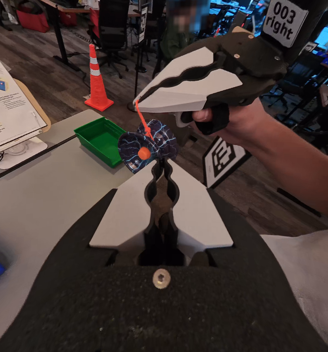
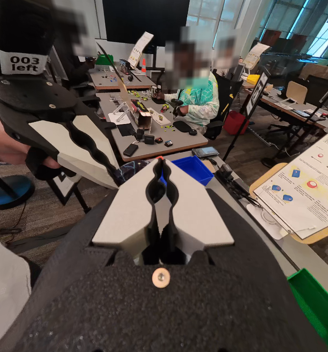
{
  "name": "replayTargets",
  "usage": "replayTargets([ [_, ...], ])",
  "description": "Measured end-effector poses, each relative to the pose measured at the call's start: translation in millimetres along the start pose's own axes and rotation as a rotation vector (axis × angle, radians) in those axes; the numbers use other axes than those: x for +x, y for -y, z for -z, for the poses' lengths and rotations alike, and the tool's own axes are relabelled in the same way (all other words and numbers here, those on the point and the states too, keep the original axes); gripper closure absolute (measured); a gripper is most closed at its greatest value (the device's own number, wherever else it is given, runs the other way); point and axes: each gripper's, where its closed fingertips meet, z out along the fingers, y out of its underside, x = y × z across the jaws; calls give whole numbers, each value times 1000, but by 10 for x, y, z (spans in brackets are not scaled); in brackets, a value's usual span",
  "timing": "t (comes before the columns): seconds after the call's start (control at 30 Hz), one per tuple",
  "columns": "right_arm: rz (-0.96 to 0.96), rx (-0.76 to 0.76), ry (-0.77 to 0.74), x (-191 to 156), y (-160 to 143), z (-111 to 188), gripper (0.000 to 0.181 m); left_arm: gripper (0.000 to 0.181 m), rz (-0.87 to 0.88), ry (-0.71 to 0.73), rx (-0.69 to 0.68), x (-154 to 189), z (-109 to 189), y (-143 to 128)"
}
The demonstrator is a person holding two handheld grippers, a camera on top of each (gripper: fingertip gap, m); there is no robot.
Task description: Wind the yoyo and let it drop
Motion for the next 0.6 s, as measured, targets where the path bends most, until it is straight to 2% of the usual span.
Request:
replayTargets([
  [0.13,33,-46,-44,-398,228,250,181,181,-4,-45,9,385,278,25],
  [0.3,95,-54,-63,-670,521,533,181,181,-51,-40,55,757,541,187],
  [0.6,211,-15,-40,-883,935,954,181,181,-137,43,106,1217,644,494],
])
